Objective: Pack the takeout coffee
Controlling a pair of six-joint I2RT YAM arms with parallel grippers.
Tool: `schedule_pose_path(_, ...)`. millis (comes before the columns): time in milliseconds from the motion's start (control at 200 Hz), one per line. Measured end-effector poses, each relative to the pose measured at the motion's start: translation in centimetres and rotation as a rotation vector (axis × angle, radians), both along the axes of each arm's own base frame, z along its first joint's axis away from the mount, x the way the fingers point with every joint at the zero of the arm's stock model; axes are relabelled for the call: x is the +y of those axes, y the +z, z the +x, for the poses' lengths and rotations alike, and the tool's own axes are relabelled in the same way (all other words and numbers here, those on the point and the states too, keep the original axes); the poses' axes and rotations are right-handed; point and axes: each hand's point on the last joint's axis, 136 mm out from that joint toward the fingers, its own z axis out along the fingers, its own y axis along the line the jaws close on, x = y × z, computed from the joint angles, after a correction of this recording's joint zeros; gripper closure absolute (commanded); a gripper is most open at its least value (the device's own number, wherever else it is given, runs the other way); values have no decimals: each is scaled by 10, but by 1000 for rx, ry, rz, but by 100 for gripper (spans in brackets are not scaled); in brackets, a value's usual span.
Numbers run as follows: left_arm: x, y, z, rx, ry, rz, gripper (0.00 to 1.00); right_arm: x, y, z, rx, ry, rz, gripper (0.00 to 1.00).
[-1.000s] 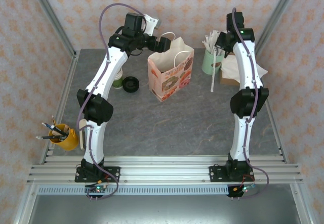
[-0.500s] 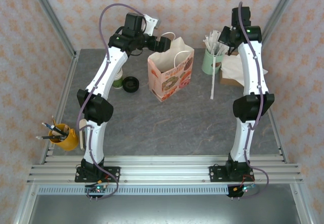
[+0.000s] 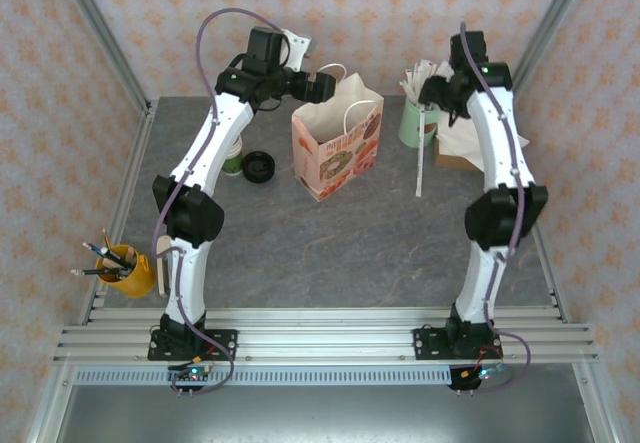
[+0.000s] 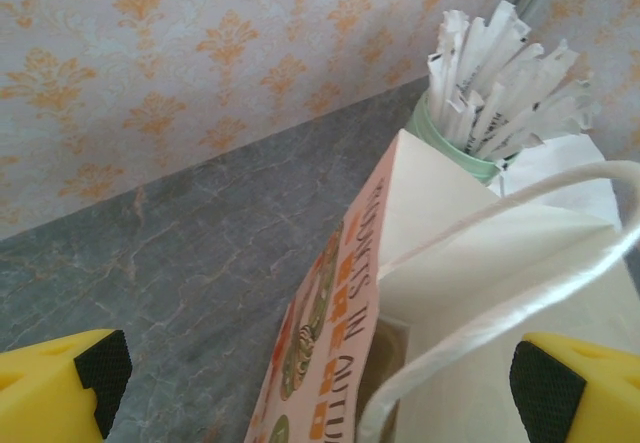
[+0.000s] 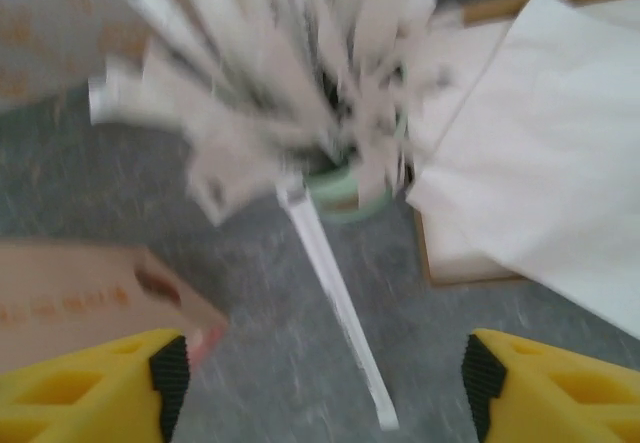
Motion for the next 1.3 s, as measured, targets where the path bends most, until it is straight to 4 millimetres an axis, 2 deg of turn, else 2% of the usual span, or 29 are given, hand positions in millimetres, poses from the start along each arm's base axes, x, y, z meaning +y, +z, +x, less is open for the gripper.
schedule_pose_path(90,4,-6,1,12,31,6,0,11,-11,-45,26,66,6,20)
schedule_pose_path(140,7,-9,1,19,50,9,0,18,-18,-59,26,99,12,19)
schedule_pose_path(185,10,-10,2,22,68,13,0,21,-26,-62,25,119,19,17)
schedule_pose_path(290,17,-9,2,15,107,24,0,26,-54,-41,33,146,14,15)
schedule_pose_path(370,20,-5,2,5,123,26,0,26,-88,-14,48,152,-10,15)
schedule_pose_path(465,22,3,2,-17,138,19,0,24,-129,9,74,153,-39,18)
schedule_pose_path(535,22,8,3,-30,142,15,0,22,-153,20,93,147,-60,29)
schedule_pose_path(621,22,11,3,-37,144,10,0,17,-173,32,95,123,-87,53)
schedule_pose_path(696,22,11,3,-39,143,8,1,13,-177,39,71,111,-110,72)
schedule_pose_path(786,21,14,3,-44,137,4,4,12,-171,45,25,103,-122,87)
schedule_pose_path(886,19,27,5,-72,134,-8,5,11,-158,34,-10,112,-137,100)
schedule_pose_path(921,18,34,7,-91,133,-15,5,12,-150,27,-21,117,-142,100)
schedule_pose_path(991,16,45,9,-119,134,-25,3,14,-121,11,-69,130,-145,100)
schedule_pose_path(1056,15,50,8,-129,134,-29,0,19,-79,-2,-149,141,-142,100)
schedule_pose_path(1146,14,53,8,-134,138,-34,0,32,-2,-15,-319,162,-118,100)
schedule_pose_path(1256,14,53,8,-124,148,-49,0,56,94,-17,-540,188,-68,100)
schedule_pose_path(1301,14,53,8,-122,149,-51,0,66,127,-13,-623,195,-44,100)
